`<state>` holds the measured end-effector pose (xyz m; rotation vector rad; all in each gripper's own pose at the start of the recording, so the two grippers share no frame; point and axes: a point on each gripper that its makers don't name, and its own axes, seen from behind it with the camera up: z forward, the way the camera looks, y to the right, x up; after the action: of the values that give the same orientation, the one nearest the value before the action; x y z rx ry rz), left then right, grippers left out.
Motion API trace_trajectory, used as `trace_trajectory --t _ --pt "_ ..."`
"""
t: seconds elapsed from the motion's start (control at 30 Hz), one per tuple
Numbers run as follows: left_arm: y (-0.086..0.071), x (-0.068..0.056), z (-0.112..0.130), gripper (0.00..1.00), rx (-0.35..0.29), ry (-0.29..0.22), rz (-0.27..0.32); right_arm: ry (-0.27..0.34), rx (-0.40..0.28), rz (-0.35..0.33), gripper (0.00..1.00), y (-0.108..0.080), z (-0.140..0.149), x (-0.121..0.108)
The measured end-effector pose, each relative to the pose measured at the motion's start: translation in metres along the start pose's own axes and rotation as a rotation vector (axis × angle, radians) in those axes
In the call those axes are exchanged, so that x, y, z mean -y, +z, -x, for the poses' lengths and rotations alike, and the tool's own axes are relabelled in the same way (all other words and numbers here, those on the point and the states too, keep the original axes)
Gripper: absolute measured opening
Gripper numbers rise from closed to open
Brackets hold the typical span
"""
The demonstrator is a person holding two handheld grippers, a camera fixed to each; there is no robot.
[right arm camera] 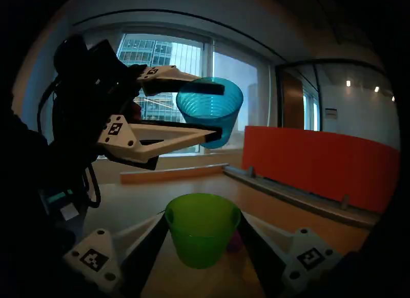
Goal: Pour water
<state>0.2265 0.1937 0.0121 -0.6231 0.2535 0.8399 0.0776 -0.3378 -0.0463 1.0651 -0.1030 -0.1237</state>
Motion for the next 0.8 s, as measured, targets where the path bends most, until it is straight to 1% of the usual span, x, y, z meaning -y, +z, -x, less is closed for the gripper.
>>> trace_trajectory --t 0.5,0.8 --pt "0.0014 -0.0024 -0.0015 0.86 0.004 0.058 -0.006 -0.001 -0.001 0.004 0.92 -0.0011 -0.0006 -0.0033" --pt "0.0021 -0.0011 -0.0034 0.86 0.003 0.09 -0.013 -0.001 0.0 0.006 0.92 -0.0019 -0.0004 -0.0053"
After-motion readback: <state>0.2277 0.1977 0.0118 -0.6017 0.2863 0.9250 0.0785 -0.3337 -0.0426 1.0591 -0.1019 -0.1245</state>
